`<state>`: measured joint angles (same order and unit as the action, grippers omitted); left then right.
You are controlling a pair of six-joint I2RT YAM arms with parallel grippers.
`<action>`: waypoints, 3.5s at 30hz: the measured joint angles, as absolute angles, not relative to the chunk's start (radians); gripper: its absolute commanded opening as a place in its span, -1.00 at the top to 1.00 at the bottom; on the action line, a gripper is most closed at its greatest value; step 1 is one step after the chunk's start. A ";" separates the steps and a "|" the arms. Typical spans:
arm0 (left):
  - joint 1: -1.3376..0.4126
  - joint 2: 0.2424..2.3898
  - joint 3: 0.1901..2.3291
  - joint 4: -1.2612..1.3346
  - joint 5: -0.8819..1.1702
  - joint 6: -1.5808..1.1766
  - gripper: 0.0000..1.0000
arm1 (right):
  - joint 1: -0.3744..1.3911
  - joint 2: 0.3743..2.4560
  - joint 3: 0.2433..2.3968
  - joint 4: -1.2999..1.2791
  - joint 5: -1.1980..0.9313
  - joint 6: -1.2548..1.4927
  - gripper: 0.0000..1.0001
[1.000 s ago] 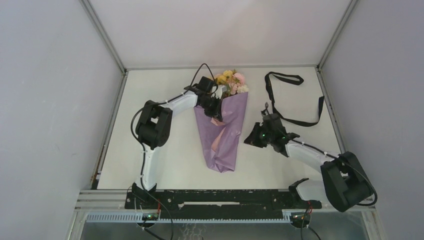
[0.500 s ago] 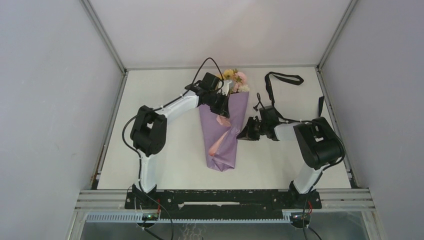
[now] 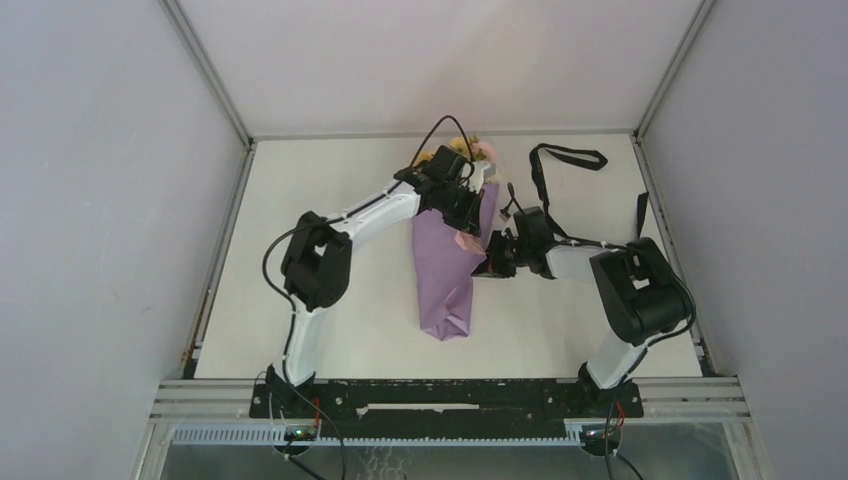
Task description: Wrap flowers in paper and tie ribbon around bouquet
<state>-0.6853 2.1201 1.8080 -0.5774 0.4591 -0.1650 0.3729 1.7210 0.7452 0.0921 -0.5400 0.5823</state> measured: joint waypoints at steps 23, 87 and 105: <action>-0.671 2.268 1.823 -0.591 0.369 -0.157 1.00 | 0.383 1.243 0.712 -0.165 -0.321 0.521 -0.33; -1.254 1.838 1.212 -0.551 0.014 0.488 0.57 | 0.353 1.518 0.615 0.059 -0.427 0.613 1.00; -1.105 1.796 1.405 -0.612 -0.006 0.540 0.51 | 0.353 1.519 0.615 0.065 -0.420 0.613 0.93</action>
<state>-1.1046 1.7962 1.4052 -0.6125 -0.0059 0.5396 0.3527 1.5188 0.6151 0.0654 -0.4198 0.6128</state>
